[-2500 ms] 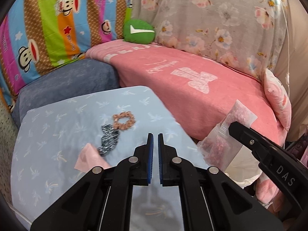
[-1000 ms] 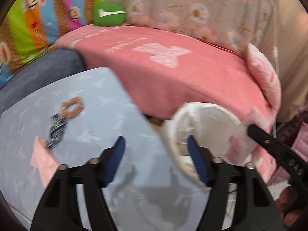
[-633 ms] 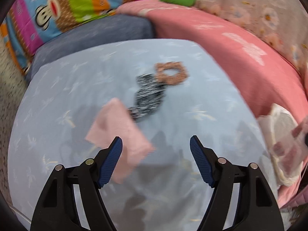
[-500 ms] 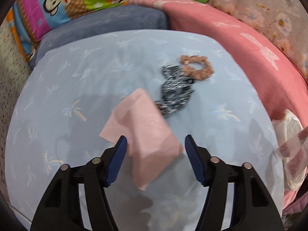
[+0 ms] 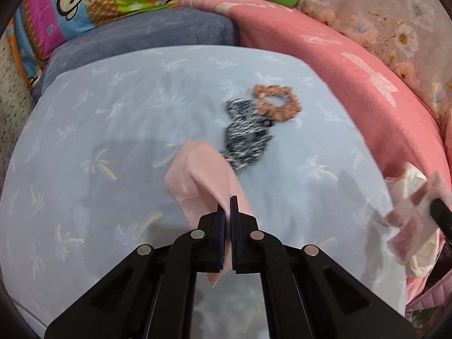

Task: Collect trash
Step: 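Grasp the pink cloth with the left tool, then carry the pink cloth over the bin and open the left tool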

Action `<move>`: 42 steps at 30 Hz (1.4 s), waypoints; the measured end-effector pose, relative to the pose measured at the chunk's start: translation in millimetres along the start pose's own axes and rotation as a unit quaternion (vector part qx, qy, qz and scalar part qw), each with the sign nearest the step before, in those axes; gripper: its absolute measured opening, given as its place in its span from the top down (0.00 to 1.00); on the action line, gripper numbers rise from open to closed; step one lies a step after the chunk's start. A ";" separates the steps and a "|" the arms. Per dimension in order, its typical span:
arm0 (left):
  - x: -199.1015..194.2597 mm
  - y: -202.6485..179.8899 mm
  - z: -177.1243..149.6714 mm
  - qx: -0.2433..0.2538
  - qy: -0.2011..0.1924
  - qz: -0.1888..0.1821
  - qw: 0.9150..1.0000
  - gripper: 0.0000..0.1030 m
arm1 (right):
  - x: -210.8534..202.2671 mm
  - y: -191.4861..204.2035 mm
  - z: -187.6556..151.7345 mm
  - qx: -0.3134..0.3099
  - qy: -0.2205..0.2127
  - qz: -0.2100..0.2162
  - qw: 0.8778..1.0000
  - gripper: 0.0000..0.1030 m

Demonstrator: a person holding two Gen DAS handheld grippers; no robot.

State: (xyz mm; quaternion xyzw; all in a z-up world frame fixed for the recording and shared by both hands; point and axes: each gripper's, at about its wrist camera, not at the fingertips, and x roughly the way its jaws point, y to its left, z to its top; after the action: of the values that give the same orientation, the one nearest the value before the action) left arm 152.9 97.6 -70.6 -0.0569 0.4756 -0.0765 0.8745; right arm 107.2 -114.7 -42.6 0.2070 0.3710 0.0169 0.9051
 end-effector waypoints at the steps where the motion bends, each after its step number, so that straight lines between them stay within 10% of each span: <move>1: -4.8 -6.1 0.4 0.005 -0.005 -0.005 1.000 0.98 | -2.1 -1.3 0.7 0.001 -0.002 0.000 1.000 0.94; 14: -40.9 -120.4 -1.2 0.109 -0.036 -0.086 0.990 0.98 | -54.5 -44.4 14.7 0.035 -0.056 -0.015 0.998 0.94; 33: -47.6 -265.9 -20.3 0.249 -0.033 -0.201 0.947 0.95 | -110.3 -159.6 18.2 0.130 -0.110 -0.079 0.982 0.94; 42: -43.5 -270.6 -18.5 0.241 -0.046 -0.177 0.953 0.43 | -111.7 -176.6 19.5 0.145 -0.117 -0.089 0.979 0.86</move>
State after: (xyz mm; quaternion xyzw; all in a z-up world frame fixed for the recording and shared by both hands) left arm 92.4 -160.4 1.9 0.0687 0.3847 -0.3402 0.8553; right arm 17.9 -303.7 -24.2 0.3024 0.2785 -0.1422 0.9004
